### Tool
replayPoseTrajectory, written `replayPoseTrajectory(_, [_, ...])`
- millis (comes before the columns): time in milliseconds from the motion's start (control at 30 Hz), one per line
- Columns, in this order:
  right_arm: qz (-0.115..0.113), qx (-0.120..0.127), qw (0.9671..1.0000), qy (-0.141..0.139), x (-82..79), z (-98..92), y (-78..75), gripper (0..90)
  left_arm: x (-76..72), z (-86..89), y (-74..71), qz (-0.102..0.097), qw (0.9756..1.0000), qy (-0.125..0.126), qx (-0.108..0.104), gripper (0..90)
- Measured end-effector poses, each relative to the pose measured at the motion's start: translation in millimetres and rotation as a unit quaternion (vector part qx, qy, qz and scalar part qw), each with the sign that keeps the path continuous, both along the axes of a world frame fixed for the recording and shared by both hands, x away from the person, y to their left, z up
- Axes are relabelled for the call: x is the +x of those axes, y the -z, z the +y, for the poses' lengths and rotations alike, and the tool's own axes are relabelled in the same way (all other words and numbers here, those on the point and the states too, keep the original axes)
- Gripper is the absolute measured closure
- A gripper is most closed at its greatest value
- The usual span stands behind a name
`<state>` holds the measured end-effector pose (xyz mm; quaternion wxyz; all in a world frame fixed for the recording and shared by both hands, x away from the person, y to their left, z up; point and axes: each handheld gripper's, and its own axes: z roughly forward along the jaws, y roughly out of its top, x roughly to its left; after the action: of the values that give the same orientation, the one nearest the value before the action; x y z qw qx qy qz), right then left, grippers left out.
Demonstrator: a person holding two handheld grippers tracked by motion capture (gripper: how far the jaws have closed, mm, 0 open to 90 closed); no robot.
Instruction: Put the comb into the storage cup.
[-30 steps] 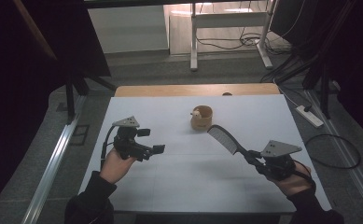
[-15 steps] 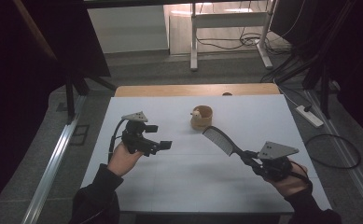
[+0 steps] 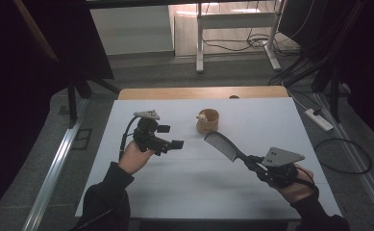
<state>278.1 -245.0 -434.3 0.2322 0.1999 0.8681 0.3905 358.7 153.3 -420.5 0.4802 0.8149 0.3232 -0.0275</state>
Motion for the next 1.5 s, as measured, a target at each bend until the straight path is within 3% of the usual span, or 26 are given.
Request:
replayPoseTrajectory(600, [-0.024, 0.001, 0.9993, -0.03, -4.8, 11.6, 0.4, 72.5, 6.0, -9.4, 4.6, 0.025, 0.9984, 0.035, -0.037, 0.0])
replayPoseTrajectory(1000, [-0.04, -0.01, 0.9977, -0.054, -8.8, 22.7, 2.2, 72.5, 6.5, -12.6, 0.6, 0.05, 0.9947, 0.05, -0.074, 0.0])
replayPoseTrajectory(1267, [-0.054, -0.017, 0.9963, -0.064, -10.6, 30.3, 3.3, 72.6, 6.5, -17.0, 0.3, 0.07, 0.9927, 0.057, -0.081, 0.0])
replayPoseTrajectory(1500, [-0.065, -0.024, 0.9949, -0.074, -12.2, 35.8, 3.7, 72.5, 6.5, -23.4, -0.7, 0.088, 0.9892, 0.071, -0.093, 0.0])
